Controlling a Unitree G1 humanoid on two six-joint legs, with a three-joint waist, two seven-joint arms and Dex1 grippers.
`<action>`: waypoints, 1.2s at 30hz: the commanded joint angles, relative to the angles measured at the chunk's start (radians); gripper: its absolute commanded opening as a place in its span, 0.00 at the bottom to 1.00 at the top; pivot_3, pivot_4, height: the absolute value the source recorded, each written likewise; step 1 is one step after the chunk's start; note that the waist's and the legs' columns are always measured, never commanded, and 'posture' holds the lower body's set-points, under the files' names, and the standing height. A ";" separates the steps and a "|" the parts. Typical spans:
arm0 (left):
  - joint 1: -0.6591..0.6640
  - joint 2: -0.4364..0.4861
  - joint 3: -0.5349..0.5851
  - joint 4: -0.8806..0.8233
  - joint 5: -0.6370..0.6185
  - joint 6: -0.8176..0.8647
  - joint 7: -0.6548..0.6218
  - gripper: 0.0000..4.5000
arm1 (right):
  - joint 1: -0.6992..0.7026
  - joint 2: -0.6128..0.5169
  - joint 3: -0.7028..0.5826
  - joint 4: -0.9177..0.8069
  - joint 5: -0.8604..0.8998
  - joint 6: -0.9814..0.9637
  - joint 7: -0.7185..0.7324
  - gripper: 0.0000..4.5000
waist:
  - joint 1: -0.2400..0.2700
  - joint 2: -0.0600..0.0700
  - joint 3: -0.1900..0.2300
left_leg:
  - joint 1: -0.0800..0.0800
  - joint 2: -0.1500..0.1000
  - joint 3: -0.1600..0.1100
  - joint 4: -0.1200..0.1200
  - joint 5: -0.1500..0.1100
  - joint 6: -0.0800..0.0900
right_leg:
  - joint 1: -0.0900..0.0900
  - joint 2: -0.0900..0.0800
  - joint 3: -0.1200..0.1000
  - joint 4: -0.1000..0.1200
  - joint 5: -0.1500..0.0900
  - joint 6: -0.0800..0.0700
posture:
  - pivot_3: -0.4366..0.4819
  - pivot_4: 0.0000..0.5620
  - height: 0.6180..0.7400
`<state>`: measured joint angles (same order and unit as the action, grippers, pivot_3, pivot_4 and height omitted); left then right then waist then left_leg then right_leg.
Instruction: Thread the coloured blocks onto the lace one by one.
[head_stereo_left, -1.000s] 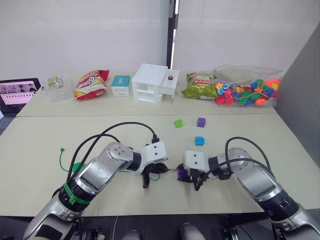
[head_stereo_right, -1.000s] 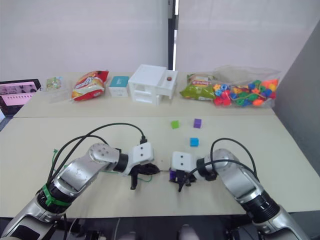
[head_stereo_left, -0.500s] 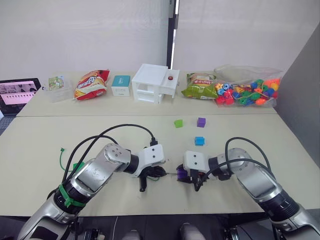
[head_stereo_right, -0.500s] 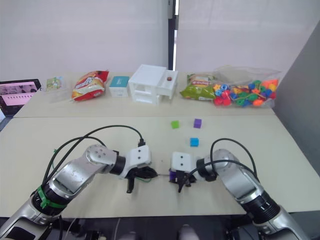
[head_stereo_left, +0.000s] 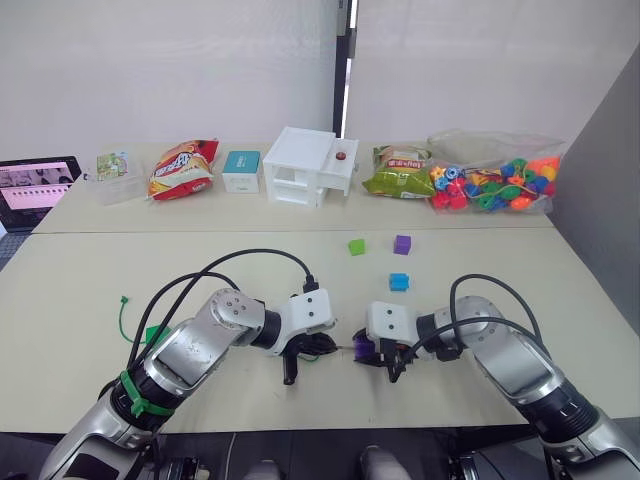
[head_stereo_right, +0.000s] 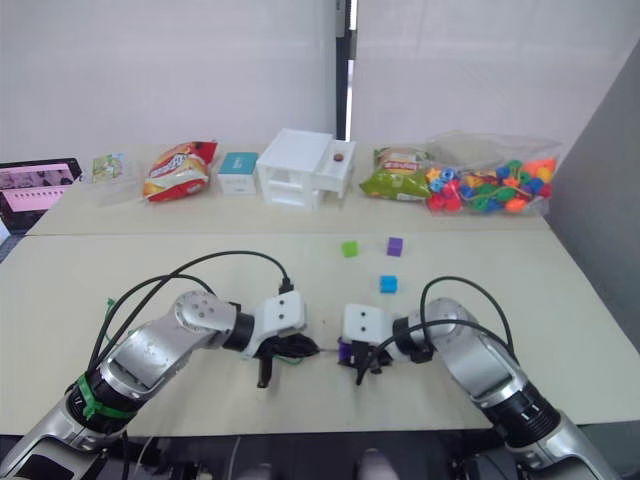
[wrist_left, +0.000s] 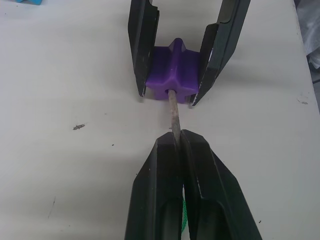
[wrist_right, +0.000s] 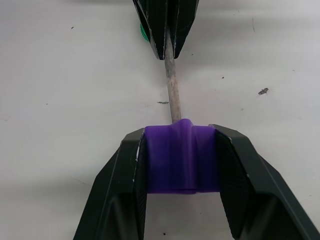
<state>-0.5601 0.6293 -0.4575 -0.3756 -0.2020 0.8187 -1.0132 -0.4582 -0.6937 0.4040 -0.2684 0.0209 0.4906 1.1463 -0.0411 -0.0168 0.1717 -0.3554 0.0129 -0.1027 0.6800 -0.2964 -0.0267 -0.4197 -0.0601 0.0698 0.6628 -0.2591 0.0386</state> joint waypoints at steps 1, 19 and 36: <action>-0.014 -0.009 0.001 -0.002 -0.005 -0.012 0.002 0.00 | 0.010 -0.005 0.021 -0.019 0.004 0.016 0.009 0.31 | 0.000 0.000 0.000 | 0.000 0.000 0.000 0.000 0.000 0.000 | 0.000 0.000 0.000 0.000 0.000 0.000 | 0.48 0.27 1.00; -0.072 -0.151 -0.062 0.112 0.021 -0.073 0.011 0.00 | 0.020 0.000 0.022 -0.068 0.013 0.061 -0.001 0.31 | -0.001 0.000 0.000 | 0.000 0.000 0.000 0.000 0.000 0.000 | 0.000 0.000 0.000 0.000 0.000 0.000 | 0.48 0.27 1.00; 0.004 -0.081 0.060 0.118 -0.045 -0.173 -0.084 0.58 | 0.037 0.002 0.016 -0.074 0.013 0.072 -0.030 0.31 | -0.002 0.000 0.000 | 0.000 0.000 0.000 0.000 0.000 0.000 | 0.000 0.000 0.000 0.000 0.000 0.000 | 0.48 0.27 1.00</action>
<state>-0.5665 0.5311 -0.4418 -0.2235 -0.2079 0.6655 -1.0704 -0.4345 -0.6931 0.4081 -0.3283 0.0235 0.5566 1.1143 -0.0434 -0.0169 0.1715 -0.3549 0.0130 -0.1027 0.6803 -0.2964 -0.0267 -0.4196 -0.0602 0.0699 0.6631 -0.2591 0.0386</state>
